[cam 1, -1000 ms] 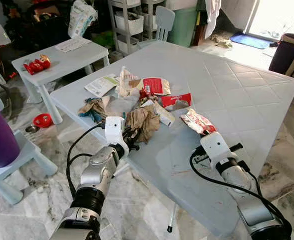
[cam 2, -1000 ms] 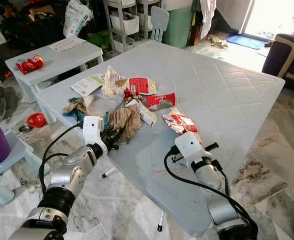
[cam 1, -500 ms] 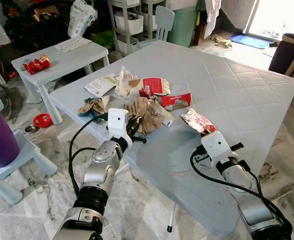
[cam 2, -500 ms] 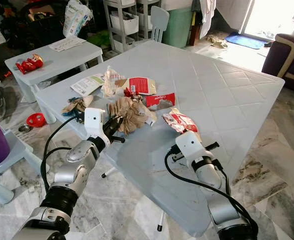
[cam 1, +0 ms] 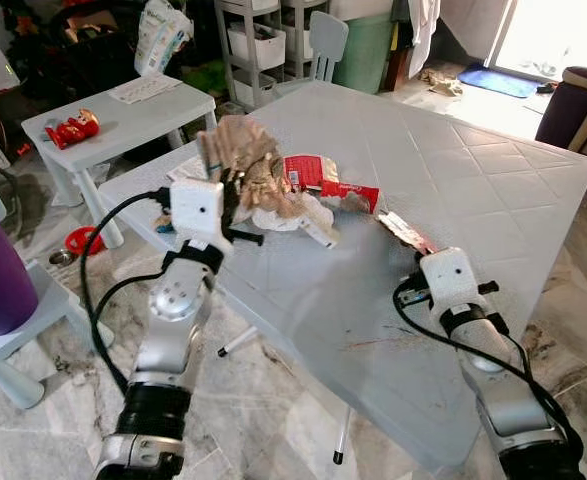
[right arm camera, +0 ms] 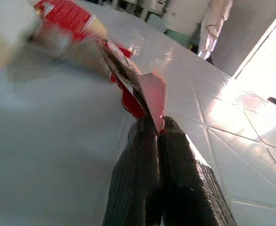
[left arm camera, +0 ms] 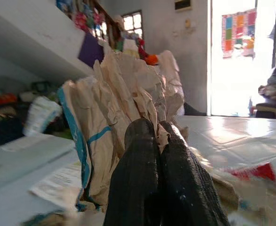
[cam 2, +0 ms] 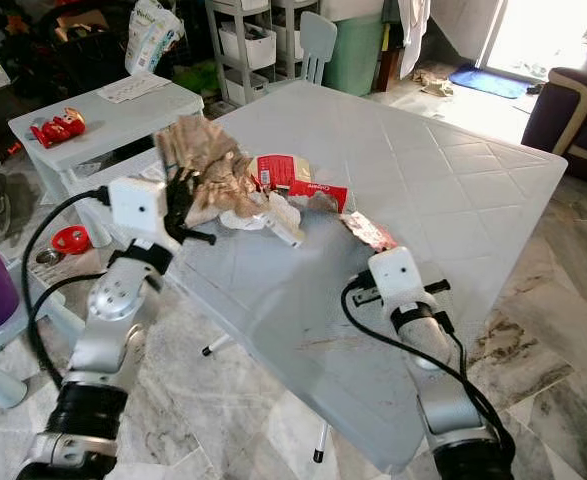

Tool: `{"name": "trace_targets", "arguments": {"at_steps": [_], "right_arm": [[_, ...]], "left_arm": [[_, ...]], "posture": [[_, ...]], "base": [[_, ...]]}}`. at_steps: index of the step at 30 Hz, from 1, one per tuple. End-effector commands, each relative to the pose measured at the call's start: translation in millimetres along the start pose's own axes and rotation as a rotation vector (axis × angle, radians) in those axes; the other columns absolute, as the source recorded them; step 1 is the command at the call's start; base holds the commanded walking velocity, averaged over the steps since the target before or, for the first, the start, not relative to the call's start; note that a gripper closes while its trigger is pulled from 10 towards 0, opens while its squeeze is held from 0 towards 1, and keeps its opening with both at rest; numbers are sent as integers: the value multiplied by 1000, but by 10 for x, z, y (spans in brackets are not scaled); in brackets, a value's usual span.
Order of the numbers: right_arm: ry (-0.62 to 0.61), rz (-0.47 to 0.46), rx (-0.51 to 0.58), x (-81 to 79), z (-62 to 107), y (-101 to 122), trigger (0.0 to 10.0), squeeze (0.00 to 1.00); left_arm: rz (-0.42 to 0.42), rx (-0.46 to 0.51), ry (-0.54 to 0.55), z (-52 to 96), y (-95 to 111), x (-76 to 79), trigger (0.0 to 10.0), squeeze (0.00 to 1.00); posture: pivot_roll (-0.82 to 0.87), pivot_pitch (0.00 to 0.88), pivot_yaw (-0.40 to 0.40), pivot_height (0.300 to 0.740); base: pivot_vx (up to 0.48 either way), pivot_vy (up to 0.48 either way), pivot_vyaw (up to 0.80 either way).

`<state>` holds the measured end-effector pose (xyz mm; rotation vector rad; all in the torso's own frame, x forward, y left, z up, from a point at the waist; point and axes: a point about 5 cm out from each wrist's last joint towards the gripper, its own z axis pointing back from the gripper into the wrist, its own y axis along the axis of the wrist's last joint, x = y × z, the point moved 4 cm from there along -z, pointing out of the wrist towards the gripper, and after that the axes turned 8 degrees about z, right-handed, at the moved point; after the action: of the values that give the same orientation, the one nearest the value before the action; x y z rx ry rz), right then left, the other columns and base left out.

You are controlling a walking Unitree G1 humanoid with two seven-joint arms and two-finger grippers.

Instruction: Picking trash to rubbish bin

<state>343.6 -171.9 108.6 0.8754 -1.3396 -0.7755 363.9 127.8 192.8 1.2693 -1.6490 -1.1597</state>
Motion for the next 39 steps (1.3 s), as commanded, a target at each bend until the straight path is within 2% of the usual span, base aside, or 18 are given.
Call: {"name": "trace_targets", "arguments": {"at_steps": [1, 4, 6, 12, 15, 19, 21, 26, 39], "right_arm": [[-41, -27, 68, 106, -45, 219, 0, 0], [-62, -55, 120, 158, -70, 399, 0, 0], [-73, -62, 129, 180, -78, 444, 0, 0], [-156, -76, 235, 384, -84, 777, 0, 0], [-161, -80, 254, 414, -78, 852, 0, 0], [-149, -62, 253, 392, -58, 857, 0, 0], [-124, -36, 239, 331, -33, 812, 0, 0], [-115, -46, 231, 292, -26, 805, 0, 0], [-96, -36, 232, 267, -30, 823, 0, 0]], "left_arm": [[-25, 13, 5, 51, 60, -34, 0, 0], [-30, -14, 23, 145, 6, -89, 0, 0], [-26, -21, 28, 165, -8, -98, 0, 0], [-18, -7, 25, 152, 55, -28, 0, 0], [-16, 0, 26, 140, 83, -9, 0, 0], [-18, 2, 24, 141, 95, -1, 0, 0], [-19, -4, 24, 151, 89, -2, 0, 0], [-12, -13, 24, 142, 76, 9, 0, 0], [11, -32, 13, 126, 38, 80, 0, 0]], "posture": [[-50, 0, -2, 740], [-48, 0, -3, 740], [-49, 0, -4, 740], [-49, 0, -3, 740], [-51, 0, -1, 740], [-53, 0, 2, 740], [-52, 0, 1, 740], [-56, 0, 2, 740], [-65, 0, -1, 740]], "base": [[0, 0, 0], [0, 0, 0], [0, 0, 0], [0, 0, 0], [0, 0, 0], [0, 0, 0], [0, 0, 800], [0, 0, 800], [0, 0, 800]]}}
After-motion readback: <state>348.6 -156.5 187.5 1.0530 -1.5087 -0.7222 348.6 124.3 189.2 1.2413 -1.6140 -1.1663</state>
